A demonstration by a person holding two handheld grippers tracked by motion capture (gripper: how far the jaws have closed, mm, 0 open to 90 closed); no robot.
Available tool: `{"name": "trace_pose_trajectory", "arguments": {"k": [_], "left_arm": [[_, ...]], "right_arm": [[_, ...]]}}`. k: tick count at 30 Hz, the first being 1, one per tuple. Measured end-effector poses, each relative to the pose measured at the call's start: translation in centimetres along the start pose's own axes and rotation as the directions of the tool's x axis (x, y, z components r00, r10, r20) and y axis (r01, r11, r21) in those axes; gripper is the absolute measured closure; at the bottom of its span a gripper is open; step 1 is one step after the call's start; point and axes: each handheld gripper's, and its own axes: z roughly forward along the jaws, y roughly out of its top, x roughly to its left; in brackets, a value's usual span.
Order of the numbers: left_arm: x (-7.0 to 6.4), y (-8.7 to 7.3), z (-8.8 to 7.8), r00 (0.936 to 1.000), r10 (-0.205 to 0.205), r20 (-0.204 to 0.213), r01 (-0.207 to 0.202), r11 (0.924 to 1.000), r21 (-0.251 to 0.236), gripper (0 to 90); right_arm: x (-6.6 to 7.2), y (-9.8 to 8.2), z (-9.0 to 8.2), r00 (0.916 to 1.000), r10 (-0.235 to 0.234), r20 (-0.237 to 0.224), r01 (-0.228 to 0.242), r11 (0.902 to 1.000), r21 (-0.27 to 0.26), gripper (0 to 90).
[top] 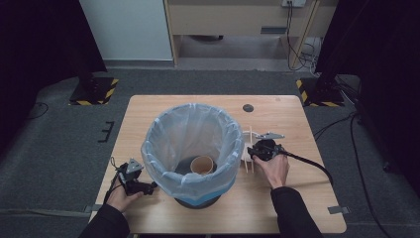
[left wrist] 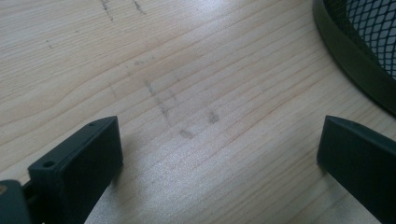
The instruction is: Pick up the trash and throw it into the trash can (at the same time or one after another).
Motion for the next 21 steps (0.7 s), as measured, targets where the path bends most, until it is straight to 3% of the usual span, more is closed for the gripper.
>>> {"name": "trace_pose_trajectory", "arguments": {"k": [7, 15, 21], "left_arm": [[0.0, 0.0, 0.0, 1.0000, 0.000, 0.000, 0.000, 1.0000, 0.000, 0.0], [0.0, 0.0, 0.0, 1.0000, 0.000, 0.000, 0.000, 1.0000, 0.000, 0.0], [0.0, 0.0, 0.0, 1.0000, 0.000, 0.000, 0.000, 1.0000, 0.000, 0.0]], "right_arm": [[0.0, 0.0, -0.1, 0.9995, 0.029, 0.016, -0.029, 0.9992, 0.027, 85.2], [-0.1, 0.1, -0.3, 0.9995, 0.026, 0.019, -0.026, 0.9993, 0.026, 85.7], [-0.6, 0.6, -1.2, 0.9992, 0.040, 0.007, -0.040, 0.9990, -0.019, 85.7]]}}
